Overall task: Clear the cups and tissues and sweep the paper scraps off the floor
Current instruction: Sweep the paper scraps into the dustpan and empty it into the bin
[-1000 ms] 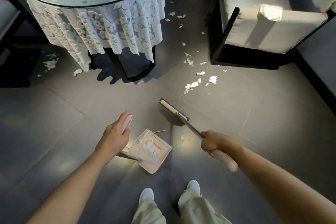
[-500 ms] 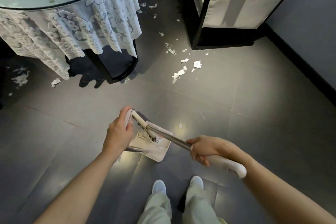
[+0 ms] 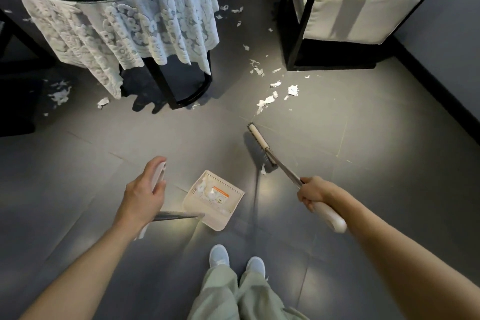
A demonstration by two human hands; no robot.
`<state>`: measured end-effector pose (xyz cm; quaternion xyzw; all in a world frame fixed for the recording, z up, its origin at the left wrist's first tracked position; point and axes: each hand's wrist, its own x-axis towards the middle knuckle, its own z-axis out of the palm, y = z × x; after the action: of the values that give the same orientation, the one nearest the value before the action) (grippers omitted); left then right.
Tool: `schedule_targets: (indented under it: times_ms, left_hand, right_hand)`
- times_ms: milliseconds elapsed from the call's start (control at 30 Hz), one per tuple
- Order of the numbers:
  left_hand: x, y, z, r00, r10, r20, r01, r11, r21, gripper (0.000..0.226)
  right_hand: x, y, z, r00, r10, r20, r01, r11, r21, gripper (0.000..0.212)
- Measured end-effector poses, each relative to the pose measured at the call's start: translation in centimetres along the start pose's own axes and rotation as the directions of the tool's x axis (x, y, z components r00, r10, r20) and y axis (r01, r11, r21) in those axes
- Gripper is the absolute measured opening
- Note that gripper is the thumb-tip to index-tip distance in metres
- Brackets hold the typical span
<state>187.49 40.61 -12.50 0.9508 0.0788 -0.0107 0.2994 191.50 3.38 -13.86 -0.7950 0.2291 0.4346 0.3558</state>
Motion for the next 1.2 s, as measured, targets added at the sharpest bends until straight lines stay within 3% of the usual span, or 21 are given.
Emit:
schedule_targets:
  times_ms: [233, 467, 567, 700, 767, 833, 900, 1000, 1100, 1200]
  left_hand:
    - [-1.9, -5.7, -2.3, 0.998, -0.015, -0.068, 0.018, 0.999, 0.049, 0.055]
    - [0.1, -10.4, -3.3, 0.999, -0.035, 0.012, 0.035, 0.999, 0.020, 0.055]
    - [2.1, -11.7, -4.2, 0.999, -0.020, 0.033, 0.020, 1.000, 0.022, 0.052]
    - [4.8, -11.5, -4.8, 0.995, 0.061, 0.084, -0.062, 0.998, 0.003, 0.045]
    - [6.2, -10.6, -4.8, 0.991, 0.085, 0.102, -0.083, 0.996, -0.021, 0.042]
    - [7.5, -9.8, -4.9, 0.983, 0.115, 0.144, -0.112, 0.993, -0.024, 0.042]
    - [8.7, -9.3, -5.2, 0.969, 0.154, 0.192, -0.152, 0.988, -0.026, 0.042]
    - [11.1, -8.3, -5.7, 0.963, 0.167, 0.212, -0.161, 0.986, -0.046, 0.041]
    - [14.2, -6.1, -5.3, 0.970, 0.170, 0.175, -0.157, 0.984, -0.089, 0.039]
    - [18.2, -3.2, -3.8, 0.968, 0.176, 0.179, -0.160, 0.982, -0.100, 0.038]
  right_hand:
    - [2.1, 2.2, 4.5, 0.990, 0.120, 0.074, -0.137, 0.939, 0.316, 0.047]
    - [2.4, -1.3, 12.1, 0.978, 0.110, 0.177, -0.140, 0.976, 0.165, 0.070]
    - [1.7, -4.7, 15.2, 0.973, 0.076, 0.217, -0.084, 0.996, 0.031, 0.067]
    - [-0.5, -9.3, 18.6, 0.938, 0.070, 0.339, -0.084, 0.996, 0.029, 0.051]
    - [-1.2, -11.2, 17.9, 0.872, 0.102, 0.479, -0.208, 0.963, 0.173, 0.019]
    - [-0.8, -11.8, 15.5, 0.800, 0.106, 0.590, -0.370, 0.862, 0.347, 0.041]
    - [-1.4, -12.1, 12.6, 0.754, 0.142, 0.642, -0.483, 0.782, 0.394, 0.050]
    - [-2.9, -12.4, 9.5, 0.815, 0.116, 0.568, -0.408, 0.811, 0.419, 0.027]
    - [-2.4, -12.9, 6.9, 0.926, 0.040, 0.375, -0.238, 0.833, 0.500, 0.052]
    - [-0.3, -14.1, 2.7, 0.958, 0.004, 0.285, -0.173, 0.802, 0.571, 0.058]
